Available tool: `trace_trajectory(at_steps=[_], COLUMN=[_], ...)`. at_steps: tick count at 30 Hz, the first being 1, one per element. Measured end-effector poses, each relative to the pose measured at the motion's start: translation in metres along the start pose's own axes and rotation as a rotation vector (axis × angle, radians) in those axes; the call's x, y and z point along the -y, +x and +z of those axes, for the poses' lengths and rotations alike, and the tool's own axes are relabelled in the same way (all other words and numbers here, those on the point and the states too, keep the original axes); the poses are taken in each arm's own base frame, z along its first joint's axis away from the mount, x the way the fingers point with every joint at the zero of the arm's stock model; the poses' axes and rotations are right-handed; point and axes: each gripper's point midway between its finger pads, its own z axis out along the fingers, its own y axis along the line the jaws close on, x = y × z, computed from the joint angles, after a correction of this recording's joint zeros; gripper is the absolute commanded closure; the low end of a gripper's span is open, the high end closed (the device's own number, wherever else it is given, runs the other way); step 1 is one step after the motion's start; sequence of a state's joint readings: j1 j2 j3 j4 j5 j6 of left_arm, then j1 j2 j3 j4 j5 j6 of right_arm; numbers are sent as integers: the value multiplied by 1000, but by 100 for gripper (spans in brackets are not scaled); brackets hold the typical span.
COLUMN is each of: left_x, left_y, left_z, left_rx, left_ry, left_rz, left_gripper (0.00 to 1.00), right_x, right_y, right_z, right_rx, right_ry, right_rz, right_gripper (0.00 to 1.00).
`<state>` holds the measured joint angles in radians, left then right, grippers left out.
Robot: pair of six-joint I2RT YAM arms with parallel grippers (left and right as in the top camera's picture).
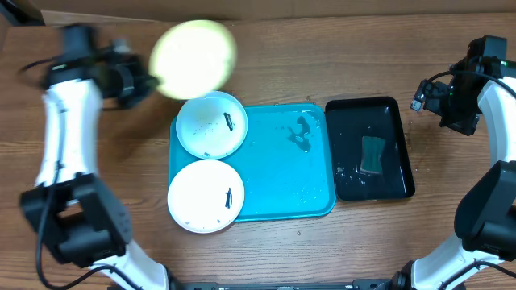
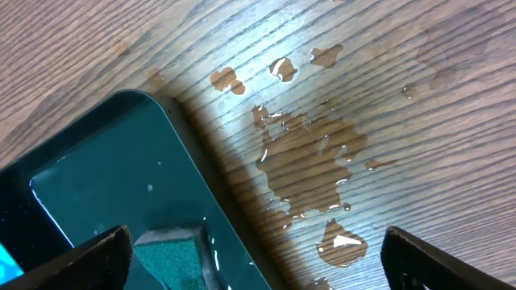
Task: Clean dirty plates on tray and stack at the side
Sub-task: 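Carry yellow plate left and set it on the table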
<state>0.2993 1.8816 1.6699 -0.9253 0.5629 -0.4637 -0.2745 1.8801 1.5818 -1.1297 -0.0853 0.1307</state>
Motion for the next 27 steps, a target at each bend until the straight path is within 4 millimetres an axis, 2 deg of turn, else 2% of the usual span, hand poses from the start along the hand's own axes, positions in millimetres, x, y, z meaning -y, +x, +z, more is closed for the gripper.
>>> trace_trajectory(at_steps=[3, 6, 11, 13, 15, 19, 27], left_x=[-53, -105, -169, -187, -200, -209, -223], left_y=[-21, -31, -39, -41, -44, -48, -46], left_z=[-29, -56, -92, -103, -111, -113, -84], left_rx=[52, 102, 179, 208, 236, 267, 279], left_ry=[-68, -162, -330, -387, -434, -476, -493], left_rz=[-129, -233, -343, -367, -380, -373, -343], left_gripper=[96, 96, 96, 96, 96, 96, 96], right_x=[0, 0, 0, 0, 0, 0, 0], right_y=[0, 0, 0, 0, 0, 0, 0], right_z=[0, 0, 0, 0, 0, 0, 0], right_rx=[0, -1, 0, 0, 0, 0, 0], right_ry=[0, 0, 0, 0, 0, 0, 0], right_rz=[0, 0, 0, 0, 0, 0, 0], right_gripper=[0, 0, 0, 0, 0, 0, 0])
